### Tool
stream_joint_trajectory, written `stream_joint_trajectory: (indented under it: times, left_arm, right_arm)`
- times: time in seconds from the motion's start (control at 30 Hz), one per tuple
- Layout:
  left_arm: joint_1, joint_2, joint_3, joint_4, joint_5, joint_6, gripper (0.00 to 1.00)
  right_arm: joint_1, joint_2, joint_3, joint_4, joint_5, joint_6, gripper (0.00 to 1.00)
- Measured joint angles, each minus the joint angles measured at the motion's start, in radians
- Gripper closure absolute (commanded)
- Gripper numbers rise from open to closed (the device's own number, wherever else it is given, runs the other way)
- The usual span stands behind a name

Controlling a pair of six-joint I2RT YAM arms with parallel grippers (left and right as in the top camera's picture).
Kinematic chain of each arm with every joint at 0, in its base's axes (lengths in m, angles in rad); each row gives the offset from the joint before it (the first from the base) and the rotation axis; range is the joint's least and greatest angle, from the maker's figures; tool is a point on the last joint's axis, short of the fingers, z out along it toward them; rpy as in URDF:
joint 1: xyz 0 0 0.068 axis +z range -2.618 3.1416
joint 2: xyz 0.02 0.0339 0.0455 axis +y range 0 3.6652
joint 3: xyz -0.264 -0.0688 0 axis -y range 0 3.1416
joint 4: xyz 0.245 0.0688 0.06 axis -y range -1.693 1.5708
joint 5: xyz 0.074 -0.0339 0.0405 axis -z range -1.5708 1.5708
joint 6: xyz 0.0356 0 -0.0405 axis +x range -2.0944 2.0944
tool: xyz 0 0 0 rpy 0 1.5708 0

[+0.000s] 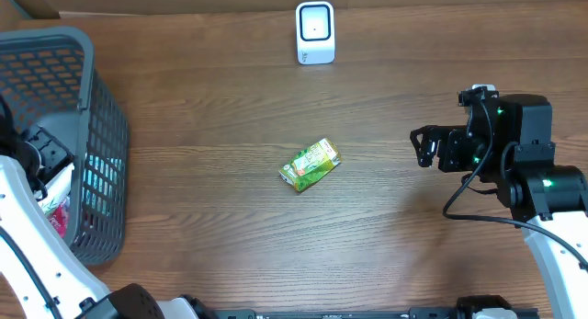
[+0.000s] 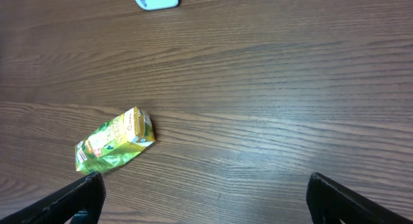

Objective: Scan the item barcode
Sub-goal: 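Move the left gripper back into the basket over the white tube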

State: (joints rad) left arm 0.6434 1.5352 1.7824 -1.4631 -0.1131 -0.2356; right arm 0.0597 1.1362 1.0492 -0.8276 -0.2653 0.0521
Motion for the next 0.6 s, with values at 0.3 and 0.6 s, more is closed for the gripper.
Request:
stream_joint_trajectory:
  times: [0.3,0.6]
  left_arm:
    - [0.008,-0.001,-0.116,0.154,0.001,0.035,0.38]
    - [0.011,-0.003,-0.293,0.286,0.008,0.107,0.37]
  right_arm:
    - [0.000,0.000,0.000,0.000,0.000,0.000,0.00]
    - [0.000,0.000,0.000,0.000,0.000,0.000,0.00]
